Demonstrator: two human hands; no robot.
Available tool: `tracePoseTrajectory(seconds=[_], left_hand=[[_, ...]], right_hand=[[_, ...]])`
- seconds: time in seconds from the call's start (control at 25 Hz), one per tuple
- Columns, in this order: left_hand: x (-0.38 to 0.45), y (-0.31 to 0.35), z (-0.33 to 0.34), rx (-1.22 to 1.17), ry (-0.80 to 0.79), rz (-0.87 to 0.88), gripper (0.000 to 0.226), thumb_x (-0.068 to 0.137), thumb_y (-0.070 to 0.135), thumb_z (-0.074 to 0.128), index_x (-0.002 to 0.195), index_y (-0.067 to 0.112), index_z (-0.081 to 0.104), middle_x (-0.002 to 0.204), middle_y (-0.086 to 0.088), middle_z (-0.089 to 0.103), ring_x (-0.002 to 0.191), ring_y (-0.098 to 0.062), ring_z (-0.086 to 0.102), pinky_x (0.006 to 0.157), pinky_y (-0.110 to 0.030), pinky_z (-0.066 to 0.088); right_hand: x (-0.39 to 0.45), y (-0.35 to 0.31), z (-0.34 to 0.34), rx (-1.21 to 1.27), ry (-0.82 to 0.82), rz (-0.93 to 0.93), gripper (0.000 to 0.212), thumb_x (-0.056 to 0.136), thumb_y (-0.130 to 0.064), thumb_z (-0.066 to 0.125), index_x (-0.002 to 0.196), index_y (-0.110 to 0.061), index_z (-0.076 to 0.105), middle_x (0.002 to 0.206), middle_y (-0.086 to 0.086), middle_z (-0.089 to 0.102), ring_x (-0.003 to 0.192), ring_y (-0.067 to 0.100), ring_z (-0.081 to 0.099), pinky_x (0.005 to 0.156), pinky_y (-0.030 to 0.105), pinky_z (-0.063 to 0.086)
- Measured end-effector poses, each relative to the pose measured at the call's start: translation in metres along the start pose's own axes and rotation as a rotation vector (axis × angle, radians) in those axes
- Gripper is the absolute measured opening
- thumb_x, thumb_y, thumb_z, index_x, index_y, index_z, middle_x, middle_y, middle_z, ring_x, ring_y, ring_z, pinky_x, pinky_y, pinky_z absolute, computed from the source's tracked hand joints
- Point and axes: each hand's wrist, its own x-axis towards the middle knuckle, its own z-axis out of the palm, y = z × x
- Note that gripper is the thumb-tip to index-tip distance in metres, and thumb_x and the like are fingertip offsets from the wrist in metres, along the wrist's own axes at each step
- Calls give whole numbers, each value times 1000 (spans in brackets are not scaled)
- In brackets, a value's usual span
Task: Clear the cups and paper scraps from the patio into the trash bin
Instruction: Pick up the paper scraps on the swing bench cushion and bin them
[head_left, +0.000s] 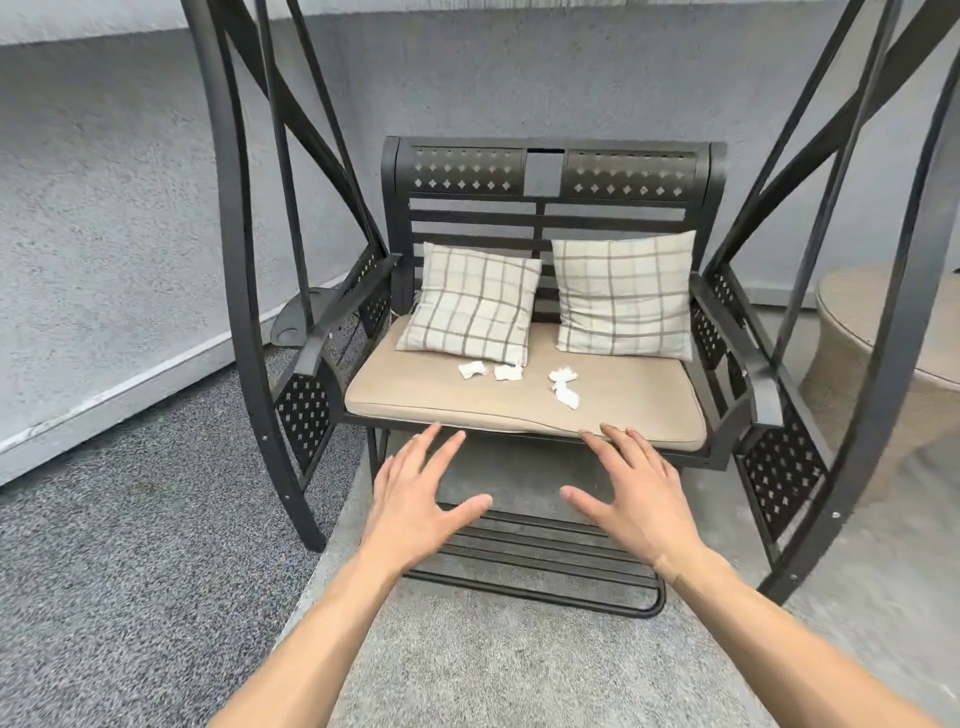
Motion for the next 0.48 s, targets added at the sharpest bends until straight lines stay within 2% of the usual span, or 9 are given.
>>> tracePoseTrajectory(seconds=[0.2,0.48], left_hand=[[70,-22,1,5,-4,28,85,71,85,41,145,48,20,159,16,9,144,-7,8,119,-43,10],[163,-34,20,9,-28,35,87,70,87,37,146,48,20,159,15,9,146,-11,8,119,-45,11]], right_hand=[[54,0,14,-29,-16,43,76,78,-77,41,144,-41,26,155,-10,24,144,18,13,112,45,23],[142,25,32,-9,2,51,75,79,-75,42,144,-41,26,154,-7,27,144,20,17,112,45,24]])
